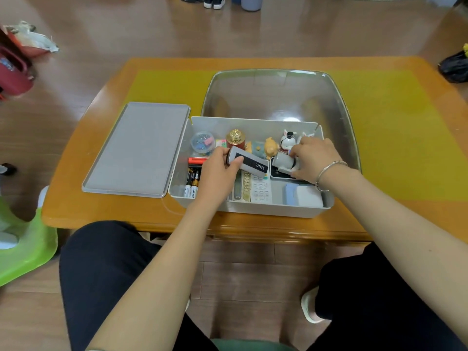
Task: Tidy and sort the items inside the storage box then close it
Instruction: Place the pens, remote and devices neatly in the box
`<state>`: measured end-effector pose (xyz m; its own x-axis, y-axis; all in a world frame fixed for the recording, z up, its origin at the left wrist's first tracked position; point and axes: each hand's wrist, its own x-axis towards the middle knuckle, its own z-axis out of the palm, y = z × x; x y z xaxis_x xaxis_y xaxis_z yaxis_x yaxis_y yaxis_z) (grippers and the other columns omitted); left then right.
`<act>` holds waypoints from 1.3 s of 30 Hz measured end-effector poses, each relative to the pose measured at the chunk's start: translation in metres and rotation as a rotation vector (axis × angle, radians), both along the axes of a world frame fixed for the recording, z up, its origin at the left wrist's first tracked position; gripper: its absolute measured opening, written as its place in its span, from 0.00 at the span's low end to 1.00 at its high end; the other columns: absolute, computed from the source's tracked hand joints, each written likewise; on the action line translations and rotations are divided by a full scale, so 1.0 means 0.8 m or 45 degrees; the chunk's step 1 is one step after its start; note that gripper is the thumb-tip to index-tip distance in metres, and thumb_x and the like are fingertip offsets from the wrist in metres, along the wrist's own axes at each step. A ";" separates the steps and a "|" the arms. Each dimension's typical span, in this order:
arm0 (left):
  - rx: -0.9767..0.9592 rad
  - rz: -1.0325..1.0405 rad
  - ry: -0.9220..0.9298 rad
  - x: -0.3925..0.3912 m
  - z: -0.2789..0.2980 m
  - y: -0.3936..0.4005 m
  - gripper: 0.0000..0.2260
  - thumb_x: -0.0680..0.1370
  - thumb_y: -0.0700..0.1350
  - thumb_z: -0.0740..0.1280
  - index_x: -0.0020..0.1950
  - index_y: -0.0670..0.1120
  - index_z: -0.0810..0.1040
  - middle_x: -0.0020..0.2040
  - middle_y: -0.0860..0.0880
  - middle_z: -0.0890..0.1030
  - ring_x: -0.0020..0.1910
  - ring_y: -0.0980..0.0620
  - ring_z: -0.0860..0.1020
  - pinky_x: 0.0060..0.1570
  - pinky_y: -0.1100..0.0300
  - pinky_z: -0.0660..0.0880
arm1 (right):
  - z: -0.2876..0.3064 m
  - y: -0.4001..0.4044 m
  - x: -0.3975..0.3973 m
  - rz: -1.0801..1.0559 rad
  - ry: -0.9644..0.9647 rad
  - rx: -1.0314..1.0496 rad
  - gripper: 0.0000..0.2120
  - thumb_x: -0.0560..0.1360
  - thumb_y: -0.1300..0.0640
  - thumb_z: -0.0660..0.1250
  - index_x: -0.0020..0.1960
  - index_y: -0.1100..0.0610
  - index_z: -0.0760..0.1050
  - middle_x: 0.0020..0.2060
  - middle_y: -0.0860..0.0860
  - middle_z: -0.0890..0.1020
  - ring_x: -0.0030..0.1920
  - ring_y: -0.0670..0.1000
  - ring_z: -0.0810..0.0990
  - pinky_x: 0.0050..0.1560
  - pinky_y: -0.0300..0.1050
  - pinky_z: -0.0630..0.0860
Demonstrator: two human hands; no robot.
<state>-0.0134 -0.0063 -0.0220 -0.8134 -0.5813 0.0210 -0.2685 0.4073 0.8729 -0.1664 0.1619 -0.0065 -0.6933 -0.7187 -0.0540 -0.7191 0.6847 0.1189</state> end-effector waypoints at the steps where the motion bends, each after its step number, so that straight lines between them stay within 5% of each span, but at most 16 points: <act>1: -0.001 -0.010 -0.004 0.000 0.000 0.000 0.04 0.80 0.49 0.64 0.52 0.51 0.72 0.45 0.56 0.78 0.44 0.60 0.77 0.38 0.68 0.72 | 0.000 0.001 -0.001 0.007 0.015 0.011 0.18 0.68 0.42 0.69 0.53 0.50 0.79 0.50 0.51 0.75 0.53 0.56 0.74 0.46 0.47 0.65; 5: 0.101 -0.028 -0.001 -0.001 0.005 0.000 0.05 0.82 0.51 0.60 0.53 0.51 0.71 0.48 0.50 0.79 0.48 0.54 0.79 0.44 0.57 0.79 | 0.006 -0.003 -0.002 0.058 0.044 0.110 0.19 0.64 0.41 0.71 0.50 0.51 0.79 0.47 0.52 0.74 0.49 0.55 0.75 0.44 0.46 0.64; 10: 0.390 0.091 0.137 -0.001 0.007 0.002 0.12 0.83 0.49 0.56 0.66 0.51 0.64 0.47 0.59 0.74 0.41 0.76 0.75 0.32 0.77 0.71 | 0.008 -0.013 0.005 0.126 0.039 0.169 0.20 0.63 0.38 0.71 0.48 0.51 0.79 0.44 0.51 0.72 0.49 0.53 0.72 0.50 0.47 0.69; 13: 0.623 0.246 0.181 -0.006 0.010 0.000 0.19 0.83 0.51 0.58 0.71 0.43 0.66 0.50 0.50 0.80 0.43 0.60 0.81 0.33 0.70 0.76 | 0.009 -0.014 0.007 0.180 0.007 0.136 0.21 0.64 0.35 0.70 0.48 0.49 0.79 0.42 0.50 0.72 0.49 0.53 0.71 0.49 0.47 0.67; 16: 0.807 0.335 0.306 -0.009 0.015 -0.001 0.12 0.82 0.50 0.60 0.59 0.43 0.72 0.45 0.44 0.83 0.39 0.50 0.84 0.30 0.59 0.79 | 0.014 -0.013 0.012 0.191 -0.025 0.018 0.20 0.65 0.33 0.67 0.45 0.48 0.79 0.39 0.50 0.76 0.47 0.54 0.72 0.46 0.47 0.65; 18: 0.786 0.309 0.310 -0.009 0.016 0.000 0.06 0.81 0.49 0.63 0.54 0.49 0.71 0.44 0.45 0.83 0.38 0.50 0.84 0.28 0.61 0.78 | 0.017 -0.014 0.016 0.177 -0.040 -0.055 0.20 0.66 0.32 0.65 0.46 0.47 0.78 0.38 0.51 0.77 0.47 0.55 0.73 0.45 0.46 0.61; 21: 0.634 0.204 0.169 -0.008 0.016 0.002 0.16 0.74 0.51 0.73 0.57 0.50 0.71 0.47 0.48 0.81 0.39 0.55 0.83 0.30 0.68 0.75 | 0.022 -0.017 0.022 0.196 -0.084 -0.144 0.21 0.67 0.34 0.67 0.53 0.47 0.77 0.41 0.52 0.79 0.48 0.54 0.72 0.46 0.46 0.58; 23: 0.438 0.108 0.065 -0.009 0.017 0.005 0.16 0.69 0.54 0.76 0.50 0.55 0.72 0.44 0.53 0.79 0.41 0.57 0.79 0.31 0.69 0.74 | 0.028 -0.021 0.026 0.254 -0.080 -0.225 0.21 0.67 0.36 0.68 0.54 0.46 0.76 0.43 0.50 0.80 0.48 0.54 0.71 0.45 0.46 0.59; 28: 0.254 -0.035 0.068 -0.013 0.024 0.017 0.15 0.67 0.55 0.77 0.46 0.54 0.75 0.41 0.54 0.80 0.39 0.60 0.78 0.34 0.69 0.73 | 0.040 -0.030 0.035 0.377 -0.013 -0.284 0.15 0.67 0.39 0.68 0.49 0.45 0.77 0.44 0.43 0.81 0.44 0.49 0.67 0.43 0.45 0.58; 36: 0.028 0.146 0.110 -0.001 0.025 0.002 0.15 0.68 0.54 0.76 0.50 0.51 0.76 0.43 0.56 0.79 0.41 0.62 0.77 0.39 0.66 0.75 | 0.041 -0.024 0.027 0.257 -0.208 -0.501 0.30 0.65 0.36 0.70 0.63 0.48 0.74 0.55 0.47 0.81 0.56 0.53 0.75 0.56 0.51 0.66; 39: -0.065 0.268 0.122 0.010 0.019 -0.018 0.20 0.69 0.56 0.75 0.54 0.47 0.76 0.44 0.54 0.78 0.45 0.55 0.77 0.43 0.61 0.76 | 0.036 0.001 0.005 0.009 -0.181 -0.596 0.18 0.72 0.43 0.69 0.58 0.50 0.77 0.51 0.47 0.82 0.53 0.52 0.77 0.54 0.48 0.65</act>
<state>-0.0051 -0.0207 -0.0069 -0.6674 -0.7340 0.1261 -0.2689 0.3953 0.8783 -0.1623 0.1628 0.0224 -0.6974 -0.6932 0.1819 -0.7107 0.6362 -0.3002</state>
